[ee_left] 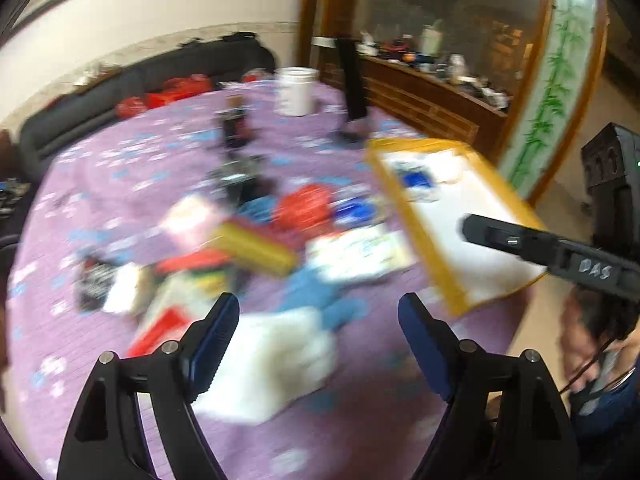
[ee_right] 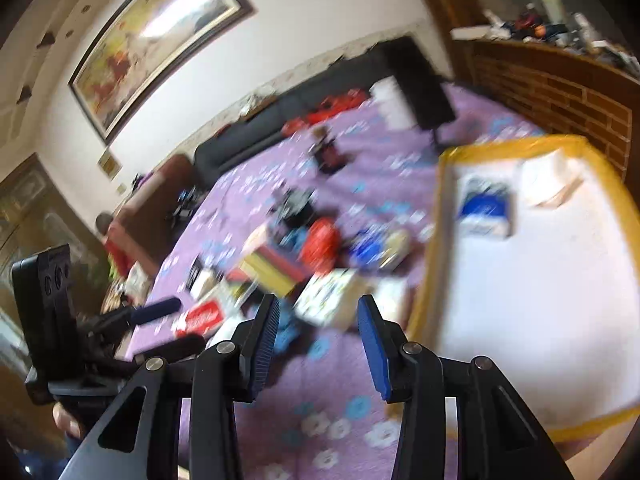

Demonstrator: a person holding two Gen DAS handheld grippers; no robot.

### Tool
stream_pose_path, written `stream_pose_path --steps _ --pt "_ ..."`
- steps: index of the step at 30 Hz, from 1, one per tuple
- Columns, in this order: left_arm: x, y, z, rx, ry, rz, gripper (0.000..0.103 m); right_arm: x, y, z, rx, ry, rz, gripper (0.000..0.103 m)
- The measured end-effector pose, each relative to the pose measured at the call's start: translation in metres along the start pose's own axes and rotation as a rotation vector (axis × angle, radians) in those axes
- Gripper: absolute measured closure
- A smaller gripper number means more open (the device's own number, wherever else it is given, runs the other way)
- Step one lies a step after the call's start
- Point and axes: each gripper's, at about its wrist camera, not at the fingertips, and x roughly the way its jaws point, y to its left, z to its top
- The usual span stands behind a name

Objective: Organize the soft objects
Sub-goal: 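Grasp the white wet-wipe pack with the red label using the left tool, then grasp the second white cloth with the right tool while the left tool holds the wipe pack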

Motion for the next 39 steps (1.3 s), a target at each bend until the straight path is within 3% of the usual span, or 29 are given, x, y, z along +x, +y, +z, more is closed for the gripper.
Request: stream_pose_path --steps 7,12,17,21,23,31,33,36,39 --pt "-0.007 0.083 -0.042 -0.086 0.038 0.175 0.021 0.033 0.026 -0.021 -0.071 0.076 0.037 0.059" --pt "0.012 0.108 -0.047 -0.129 0.065 0.17 0.021 0.05 0.039 -0.031 -0.109 0.126 0.051 0.059" --pt "0.04 0.103 -0.045 -0.095 0.115 0.149 0.021 0.055 0.05 -0.038 -0.163 0.143 0.051 0.058" --pt "0.054 0.099 -0.043 -0.076 0.124 0.186 0.021 0.057 0.056 -0.041 -0.186 0.148 0.057 0.057" --pt "0.057 0.102 -0.045 -0.091 0.128 0.192 0.028 0.06 0.06 -0.043 -0.198 0.156 0.064 0.055" --pt "0.02 0.11 -0.059 -0.134 0.043 0.146 0.046 0.079 0.085 -0.056 -0.298 0.195 0.07 0.047" --pt "0.011 0.111 -0.063 -0.14 0.027 0.127 0.047 0.084 0.097 -0.057 -0.36 0.186 0.047 0.042" --pt "0.006 0.111 -0.067 -0.13 0.037 0.13 0.047 0.091 0.111 -0.055 -0.429 0.16 0.022 0.026" --pt "0.005 0.112 -0.069 -0.133 0.052 0.134 0.045 0.107 0.122 -0.055 -0.496 0.156 -0.024 0.024"
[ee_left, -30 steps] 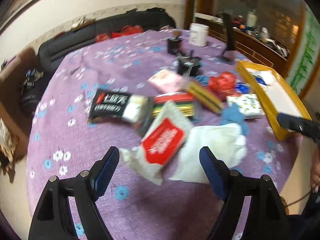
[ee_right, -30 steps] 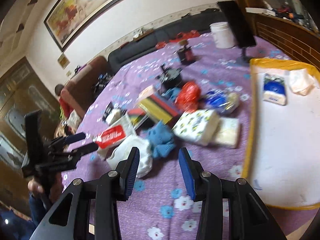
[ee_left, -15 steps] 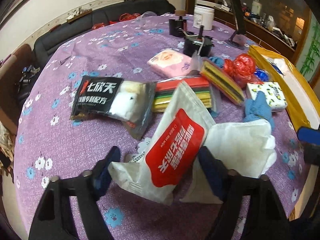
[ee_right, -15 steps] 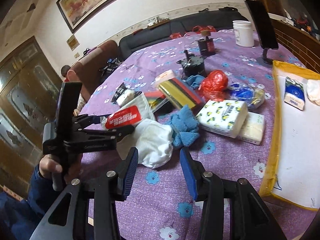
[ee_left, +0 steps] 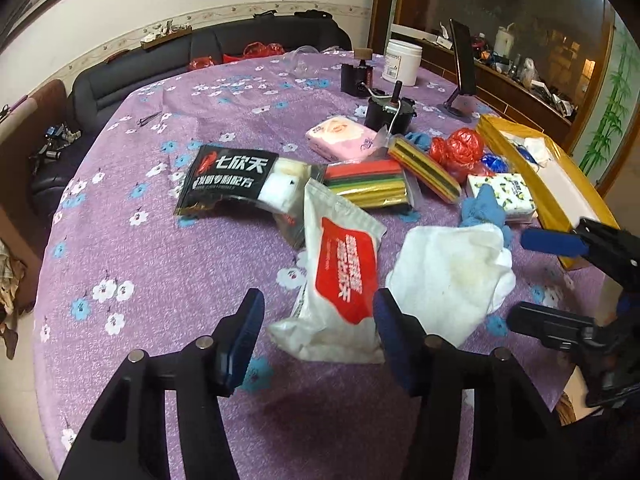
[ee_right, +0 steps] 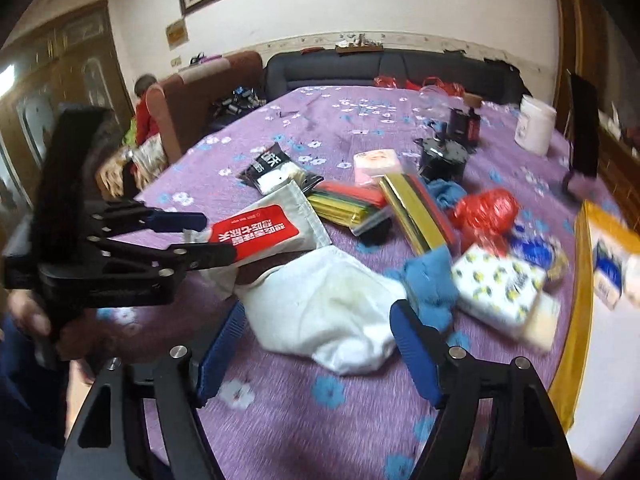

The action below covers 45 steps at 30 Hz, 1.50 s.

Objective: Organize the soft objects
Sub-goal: 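Grasp the second white cloth with the right tool while the left tool holds the wipe pack, then carry the wipe pack and the cloth into the tray and open both tools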

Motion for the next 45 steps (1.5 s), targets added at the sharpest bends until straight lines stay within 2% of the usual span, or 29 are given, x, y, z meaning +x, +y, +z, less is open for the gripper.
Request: stream_pose_path --steps 2,3,4,6,7,9,17,18,20,22,24,26,30,33,37,42,44,45 --pt "0.0 0.003 0.001 -0.013 0.006 0.009 0.024 0.017 0.005 0.001 -0.033 0.032 -0.041 0.024" --pt "-0.001 0.005 0.001 -0.019 -0.003 0.018 0.022 0.021 0.007 0.0 -0.039 0.041 -0.053 0.027" --pt "-0.003 0.007 0.002 -0.023 -0.008 0.02 0.022 0.026 0.008 -0.003 -0.047 0.054 -0.054 0.051" --pt "-0.003 0.008 0.004 -0.026 -0.006 0.016 0.022 0.034 0.01 -0.006 -0.057 0.09 -0.048 0.083" --pt "-0.003 0.008 0.005 -0.026 -0.008 0.016 0.022 0.036 0.01 -0.008 -0.075 0.098 -0.075 0.087" --pt "0.0 0.006 0.008 -0.02 -0.003 0.013 0.022 0.03 0.009 -0.009 -0.079 0.083 -0.051 0.093" --pt "0.028 -0.015 0.019 0.03 0.034 0.073 0.023 -0.011 -0.004 -0.011 -0.008 -0.015 -0.017 0.093" --pt "0.033 -0.017 0.02 0.028 0.043 0.084 0.026 -0.014 -0.005 -0.011 -0.001 -0.019 -0.013 0.093" --pt "0.042 -0.016 0.02 0.021 0.082 0.087 0.06 -0.016 -0.009 -0.012 0.016 -0.016 0.005 0.093" --pt "0.044 -0.015 0.018 0.014 0.083 0.114 0.062 -0.013 -0.011 -0.015 0.033 0.012 0.032 0.091" --pt "0.04 -0.015 0.015 0.013 0.081 0.106 0.063 -0.009 -0.013 -0.019 0.06 0.038 0.073 0.09" --pt "0.034 -0.015 0.011 0.015 0.076 0.09 0.063 -0.007 -0.011 -0.022 0.053 0.052 0.077 0.083" --pt "0.02 -0.011 0.005 0.013 0.06 0.07 0.063 -0.014 -0.008 -0.023 0.03 0.024 0.059 0.053" --pt "0.011 -0.006 0.002 -0.004 0.043 0.054 0.063 -0.015 -0.007 -0.023 0.021 0.004 0.028 0.042" --pt "0.006 -0.002 0.002 -0.021 0.024 0.023 0.063 -0.004 -0.007 -0.025 0.031 0.037 0.016 0.04" --pt "0.01 -0.003 0.0 -0.023 0.028 0.01 0.063 0.02 -0.001 -0.032 0.059 0.126 -0.02 0.037" --pt "0.012 -0.002 -0.001 -0.031 0.031 0.003 0.063 0.023 0.003 -0.035 0.041 0.128 -0.052 0.037" --pt "0.013 -0.002 -0.001 -0.031 0.031 0.001 0.063 0.024 0.004 -0.034 0.032 0.13 -0.06 0.041"
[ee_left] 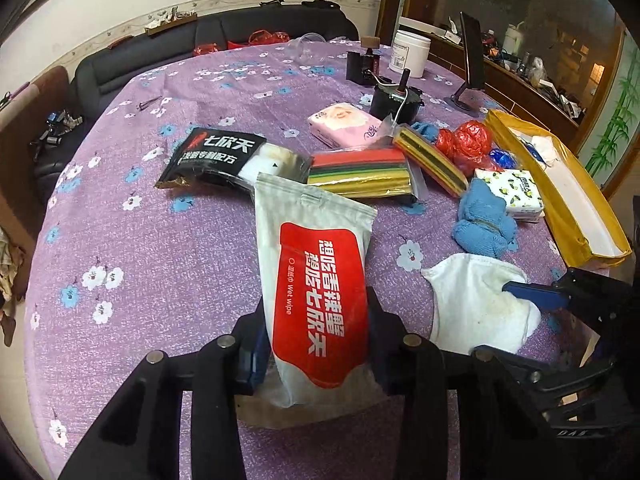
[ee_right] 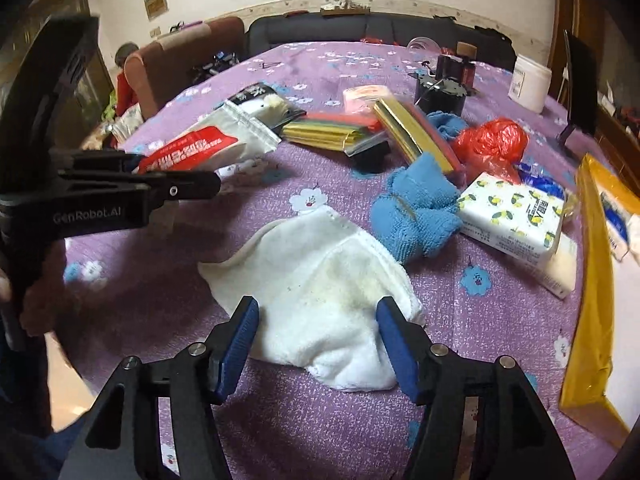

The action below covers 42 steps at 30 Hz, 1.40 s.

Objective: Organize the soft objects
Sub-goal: 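Carry the wipe pack and the cloth into the tray and open both tools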

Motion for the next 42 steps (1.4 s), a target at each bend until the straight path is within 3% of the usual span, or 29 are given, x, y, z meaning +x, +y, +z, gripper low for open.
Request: stream_pose_path --steps 2,3,4,6,13,24,31,42 --pt "0.001 0.0 -0.001 0.001 0.001 -0.004 0.063 0.0 0.0 0.0 -0.009 -0.006 -0.036 0.059" --pt "0.001 0.0 -0.001 0.001 0.002 -0.006 0.063 -0.001 0.0 0.0 -0.012 -0.009 -0.031 0.076" --pt "0.001 0.0 -0.001 0.001 0.0 -0.008 0.063 -0.002 0.0 0.0 -0.025 -0.008 -0.038 0.084" --pt "-0.001 0.0 -0.001 0.003 -0.007 -0.013 0.063 -0.004 -0.001 0.0 -0.026 -0.013 -0.034 0.087" --pt "-0.011 -0.002 0.0 0.004 -0.034 -0.031 0.063 -0.034 -0.013 0.006 0.037 -0.121 0.066 0.088" --pt "-0.023 -0.022 0.012 0.024 -0.063 -0.075 0.063 -0.074 -0.042 0.008 0.137 -0.233 0.099 0.088" --pt "-0.026 -0.058 0.028 0.079 -0.075 -0.148 0.063 -0.094 -0.076 0.003 0.225 -0.288 0.055 0.088" --pt "-0.015 -0.159 0.05 0.207 -0.06 -0.268 0.063 -0.127 -0.152 -0.024 0.425 -0.355 -0.069 0.088"
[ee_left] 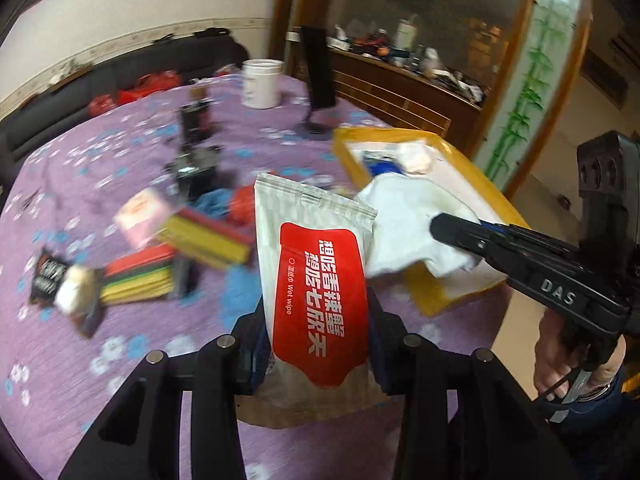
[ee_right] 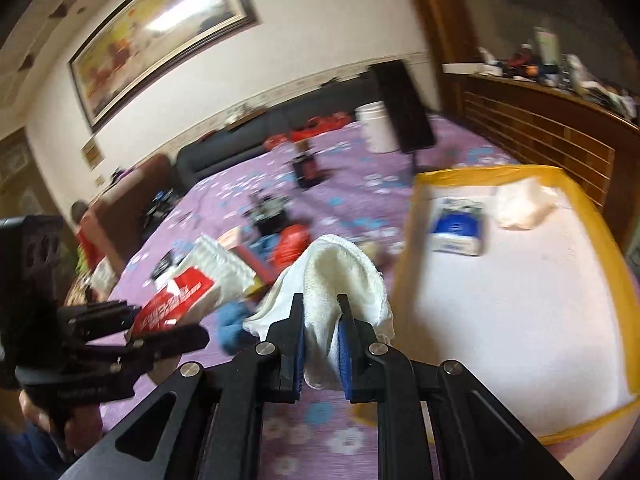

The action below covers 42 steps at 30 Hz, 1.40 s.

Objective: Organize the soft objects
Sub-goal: 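Carry the wipe pack and the cloth into the tray and open both tools, then grasp the black snack packet with the left tool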

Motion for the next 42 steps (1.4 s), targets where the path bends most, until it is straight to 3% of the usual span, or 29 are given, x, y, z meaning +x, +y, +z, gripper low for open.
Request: stream_pose_path --steps 6,14,17,26,28,29,30,31,36,42 --pt "0.031 -0.041 0.023 0.03 0.025 -0.06 0.063 -0.023 -0.052 0.001 0.093 -0.057 -0.131 0.088" --pt "0.077 -0.101 0.041 0.083 0.056 -0.128 0.063 -0.036 -0.112 -0.007 0.219 -0.049 -0.264 0.088" --pt "0.093 -0.116 0.039 0.095 0.069 -0.142 0.063 -0.037 -0.125 -0.013 0.237 -0.038 -0.329 0.088" --pt "0.119 -0.125 0.027 0.105 0.128 -0.156 0.059 -0.038 -0.129 -0.017 0.207 -0.027 -0.41 0.082" --pt "0.116 -0.125 0.026 0.108 0.124 -0.159 0.05 -0.041 -0.126 -0.016 0.196 -0.037 -0.427 0.071" --pt "0.113 -0.124 0.026 0.107 0.117 -0.159 0.043 -0.044 -0.125 -0.015 0.194 -0.046 -0.429 0.066" --pt "0.111 -0.124 0.026 0.105 0.108 -0.164 0.041 -0.045 -0.123 -0.015 0.194 -0.053 -0.428 0.055" --pt "0.107 -0.123 0.026 0.104 0.098 -0.167 0.039 -0.048 -0.123 -0.014 0.195 -0.063 -0.432 0.052" --pt "0.096 -0.115 0.028 0.081 0.09 -0.176 0.039 -0.068 -0.115 -0.009 0.201 -0.14 -0.421 0.052" --pt "0.065 -0.087 0.026 0.031 0.029 -0.163 0.039 -0.077 -0.081 -0.006 0.174 -0.208 -0.225 0.052"
